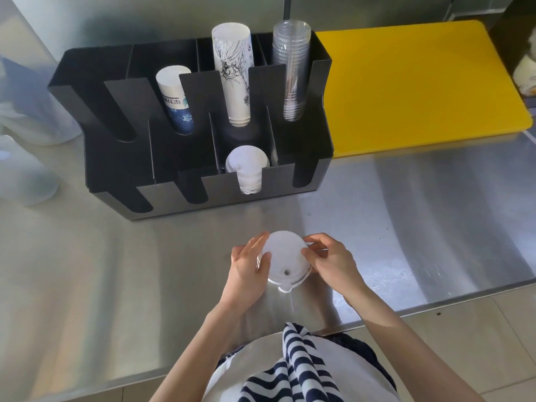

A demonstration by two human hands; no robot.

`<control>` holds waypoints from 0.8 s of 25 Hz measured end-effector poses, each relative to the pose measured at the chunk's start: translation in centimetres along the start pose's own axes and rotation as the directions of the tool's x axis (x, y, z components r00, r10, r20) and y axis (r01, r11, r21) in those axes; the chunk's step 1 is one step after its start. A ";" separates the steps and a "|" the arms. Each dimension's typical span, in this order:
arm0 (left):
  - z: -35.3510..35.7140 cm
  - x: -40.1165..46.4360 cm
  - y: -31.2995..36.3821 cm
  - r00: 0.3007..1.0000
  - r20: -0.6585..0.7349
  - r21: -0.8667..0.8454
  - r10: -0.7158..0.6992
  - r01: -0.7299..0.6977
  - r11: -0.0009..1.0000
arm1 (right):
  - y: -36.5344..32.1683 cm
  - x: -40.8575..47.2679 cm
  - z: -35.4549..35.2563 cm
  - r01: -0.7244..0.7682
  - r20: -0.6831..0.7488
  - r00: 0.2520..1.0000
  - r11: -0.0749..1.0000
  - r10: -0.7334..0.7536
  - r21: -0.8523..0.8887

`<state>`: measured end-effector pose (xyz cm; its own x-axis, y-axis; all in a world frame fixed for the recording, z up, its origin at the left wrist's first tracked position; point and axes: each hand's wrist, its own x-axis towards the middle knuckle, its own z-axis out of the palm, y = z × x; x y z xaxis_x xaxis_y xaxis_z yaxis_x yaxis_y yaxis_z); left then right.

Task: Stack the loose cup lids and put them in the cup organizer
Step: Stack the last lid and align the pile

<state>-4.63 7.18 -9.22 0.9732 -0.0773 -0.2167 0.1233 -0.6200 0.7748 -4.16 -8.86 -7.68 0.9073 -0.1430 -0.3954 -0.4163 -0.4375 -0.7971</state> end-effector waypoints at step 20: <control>0.1 0.1 -1.0 0.981 -0.067 -0.018 -0.182 0.181 0.983 | 1.0 0.7 0.0 -0.038 -0.024 0.999 0.996 0.036 -0.085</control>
<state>-4.66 7.70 -10.07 0.9453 0.0891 -0.3138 0.3009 -0.6096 0.7334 -3.93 -9.39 -8.80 0.8929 -0.1801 -0.4127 -0.4439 -0.5058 -0.7397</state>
